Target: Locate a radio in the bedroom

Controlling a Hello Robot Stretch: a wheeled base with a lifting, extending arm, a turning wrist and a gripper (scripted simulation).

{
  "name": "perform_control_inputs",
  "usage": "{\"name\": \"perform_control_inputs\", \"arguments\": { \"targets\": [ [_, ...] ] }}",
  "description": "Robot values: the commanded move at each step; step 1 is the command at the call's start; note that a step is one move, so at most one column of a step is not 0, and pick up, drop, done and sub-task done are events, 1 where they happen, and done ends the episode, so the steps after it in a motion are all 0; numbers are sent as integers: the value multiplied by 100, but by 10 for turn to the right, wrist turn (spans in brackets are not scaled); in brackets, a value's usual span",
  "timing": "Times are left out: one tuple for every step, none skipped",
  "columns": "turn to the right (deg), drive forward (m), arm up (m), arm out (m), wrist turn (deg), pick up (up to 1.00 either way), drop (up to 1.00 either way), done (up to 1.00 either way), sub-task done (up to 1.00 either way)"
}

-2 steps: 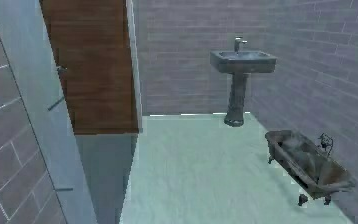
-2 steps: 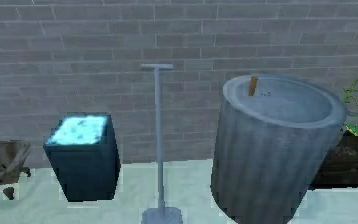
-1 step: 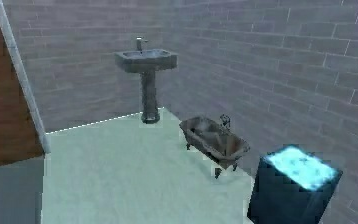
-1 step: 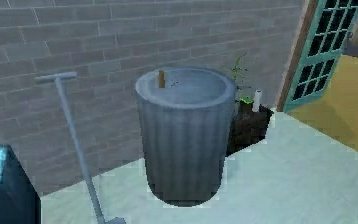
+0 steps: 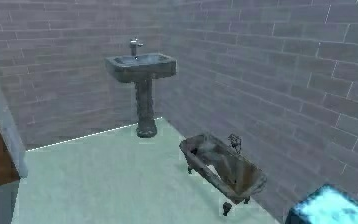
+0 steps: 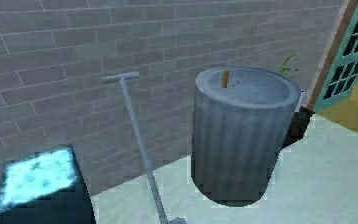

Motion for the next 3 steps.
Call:
{"name": "perform_control_inputs", "arguments": {
  "targets": [
    [-450, 0, 0, 0, 0, 0, 0, 0, 0],
    [-90, 0, 0, 0, 0, 0, 0, 0, 0],
    [0, 75, 0, 0, 0, 0, 0, 0, 0]
  ]
}}
